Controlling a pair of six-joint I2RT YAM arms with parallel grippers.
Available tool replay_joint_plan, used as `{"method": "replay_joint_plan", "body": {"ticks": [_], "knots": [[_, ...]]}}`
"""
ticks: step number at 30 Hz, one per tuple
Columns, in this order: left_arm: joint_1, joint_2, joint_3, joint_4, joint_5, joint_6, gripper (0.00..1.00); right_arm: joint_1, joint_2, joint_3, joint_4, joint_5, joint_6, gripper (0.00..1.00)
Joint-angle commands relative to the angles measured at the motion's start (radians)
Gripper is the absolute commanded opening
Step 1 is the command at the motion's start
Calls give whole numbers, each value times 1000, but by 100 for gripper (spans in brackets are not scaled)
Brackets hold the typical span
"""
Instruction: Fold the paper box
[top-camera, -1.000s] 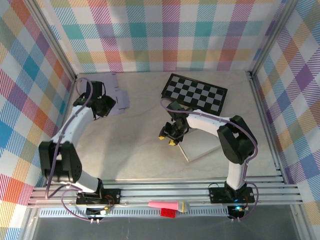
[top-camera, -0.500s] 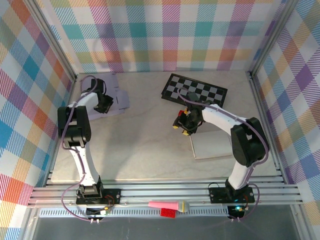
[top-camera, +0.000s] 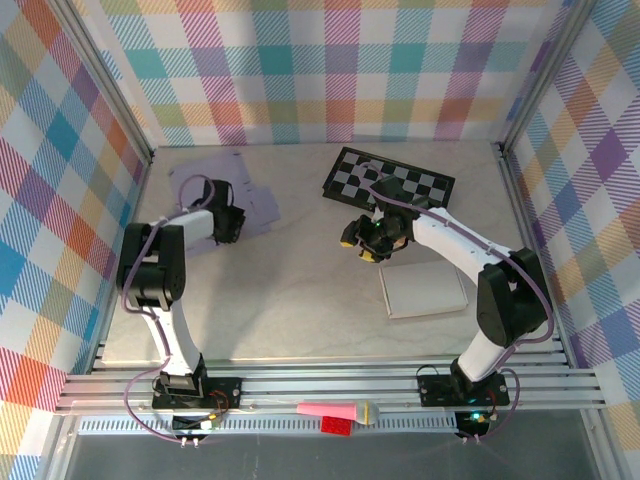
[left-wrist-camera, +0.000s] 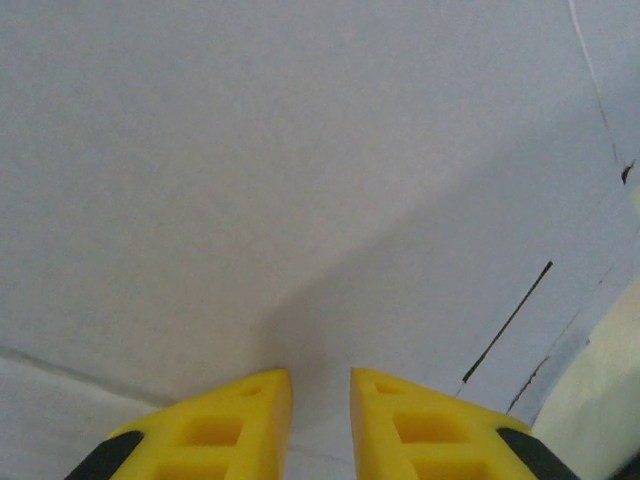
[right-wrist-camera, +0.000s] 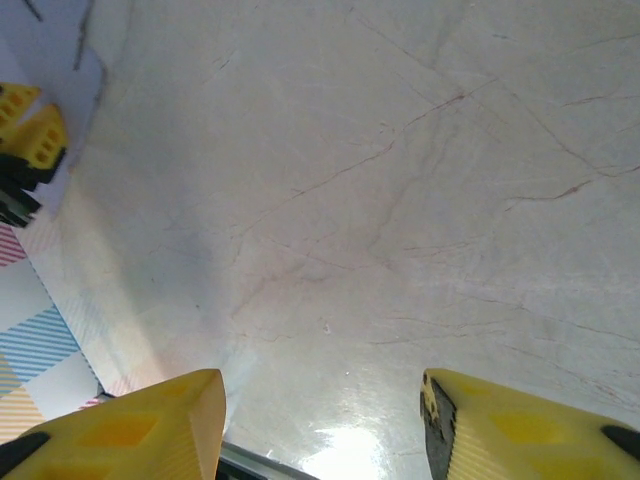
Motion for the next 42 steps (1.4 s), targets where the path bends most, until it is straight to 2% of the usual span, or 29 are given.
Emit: {"method": "replay_joint_plan", "body": {"ticks": [1,4,10,12,14,17,19,22,26,29,31,34,39,42], "knots": [[-101,-74,-149,52,28,-202,21,7,-6,-11,35,-60,-11,55],[-213,-161,-242,86,-13,-336,20,9,-4,-60,121,-107,42,55],[-444,-359,-425,147,-177,-667,19,21,15,-155,323,-162,163,57],[-485,-377,-406,163,-151,-676,22,22,21,-182,380,-171,205,57],[-502,-388,-349,145,-88,-621,25,23,32,-210,424,-183,252,58],[-499,-473,-300,31,-69,-550,28,22,8,-270,465,-170,312,58],[-448,-564,-273,-110,-74,-440,30,23,-20,-315,492,-155,349,61],[-316,-642,-225,-322,-55,-185,32,26,-30,-374,578,-168,399,64],[-158,-679,-201,-484,-27,44,32,41,-6,-412,679,-178,452,66],[-66,-689,-241,-483,11,101,33,49,10,-427,746,-160,486,65],[-3,-682,-281,-426,50,114,33,52,27,-438,799,-151,525,64],[60,-628,-269,-411,36,192,33,64,48,-442,840,-134,565,64],[149,-509,-239,-324,93,283,30,96,80,-453,894,-104,610,63],[162,-467,-229,-279,81,332,27,104,104,-473,940,-90,642,63]]}}
